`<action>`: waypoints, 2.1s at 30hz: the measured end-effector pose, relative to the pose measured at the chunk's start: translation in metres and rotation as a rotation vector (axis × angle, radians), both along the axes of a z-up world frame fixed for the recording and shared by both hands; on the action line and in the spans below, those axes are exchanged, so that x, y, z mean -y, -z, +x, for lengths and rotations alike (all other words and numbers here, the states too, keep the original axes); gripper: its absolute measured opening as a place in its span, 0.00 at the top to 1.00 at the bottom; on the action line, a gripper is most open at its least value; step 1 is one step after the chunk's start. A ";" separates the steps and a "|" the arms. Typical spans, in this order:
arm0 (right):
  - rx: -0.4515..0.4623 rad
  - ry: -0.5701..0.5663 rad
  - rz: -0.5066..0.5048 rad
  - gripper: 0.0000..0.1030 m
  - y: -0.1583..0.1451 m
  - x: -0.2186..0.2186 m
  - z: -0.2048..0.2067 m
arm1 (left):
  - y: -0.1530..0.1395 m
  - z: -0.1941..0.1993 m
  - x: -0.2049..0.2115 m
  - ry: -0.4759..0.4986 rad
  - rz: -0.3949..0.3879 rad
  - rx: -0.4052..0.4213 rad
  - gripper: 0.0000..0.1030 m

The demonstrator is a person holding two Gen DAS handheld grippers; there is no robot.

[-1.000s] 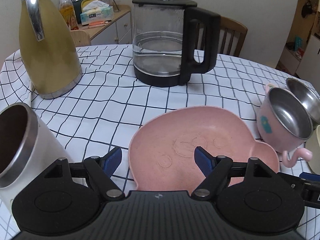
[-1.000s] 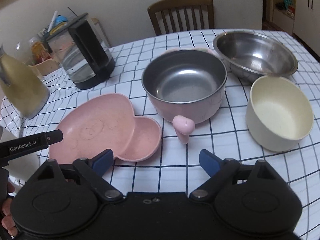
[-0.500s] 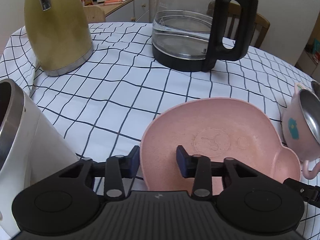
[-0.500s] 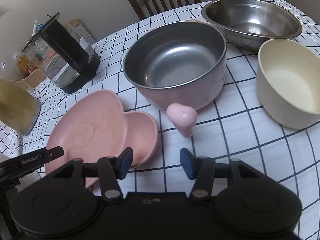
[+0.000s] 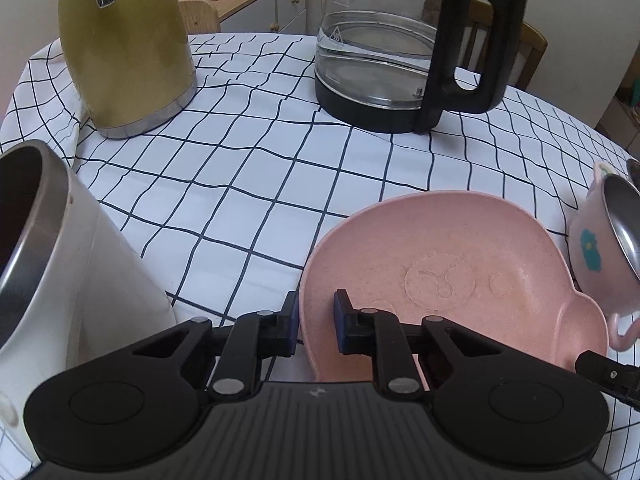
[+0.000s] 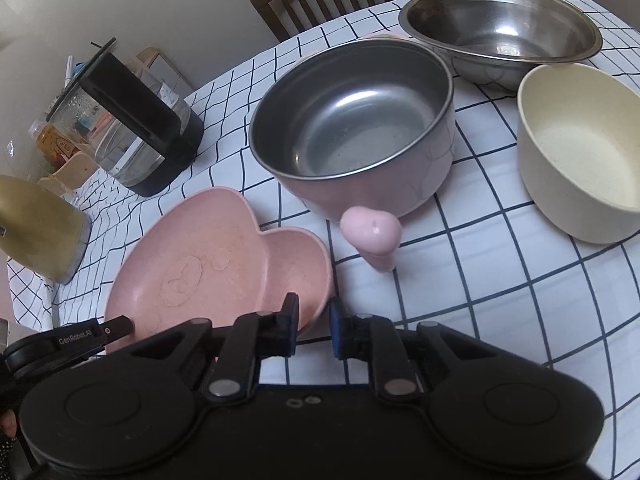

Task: Organize plates and bowls
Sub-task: 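Move both grippers to the pink bear-shaped plate and close on its rim, then lift the pink bear-shaped plate with both grippers, then carry the pink plate with both grippers onto the stacked white plates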

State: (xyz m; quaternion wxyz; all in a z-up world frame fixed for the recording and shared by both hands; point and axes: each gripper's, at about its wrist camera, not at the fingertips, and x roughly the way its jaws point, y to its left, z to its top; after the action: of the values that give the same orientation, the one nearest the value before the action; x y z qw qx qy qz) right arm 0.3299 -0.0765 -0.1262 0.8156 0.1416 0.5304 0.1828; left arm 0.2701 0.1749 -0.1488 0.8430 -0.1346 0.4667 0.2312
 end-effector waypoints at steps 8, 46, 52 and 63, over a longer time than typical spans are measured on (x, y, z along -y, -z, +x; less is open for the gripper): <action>0.001 -0.021 -0.019 0.86 -0.017 0.017 -0.018 | -0.022 -0.028 0.014 0.045 -0.027 0.024 0.85; -0.072 0.147 -0.070 0.87 -0.061 0.157 -0.202 | -0.058 -0.182 0.150 0.345 -0.080 -0.019 0.84; -0.092 0.161 -0.071 0.87 -0.053 0.170 -0.218 | -0.052 -0.195 0.162 0.372 -0.075 -0.032 0.84; -0.111 0.172 -0.072 0.87 -0.046 0.182 -0.232 | -0.043 -0.207 0.172 0.399 -0.072 -0.046 0.84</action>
State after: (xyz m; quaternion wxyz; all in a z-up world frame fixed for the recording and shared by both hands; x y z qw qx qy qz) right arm 0.0982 -0.2581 -0.0803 0.8021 0.1671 0.5669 0.0850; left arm 0.0634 0.0027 -0.1055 0.8558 -0.0642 0.5113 0.0457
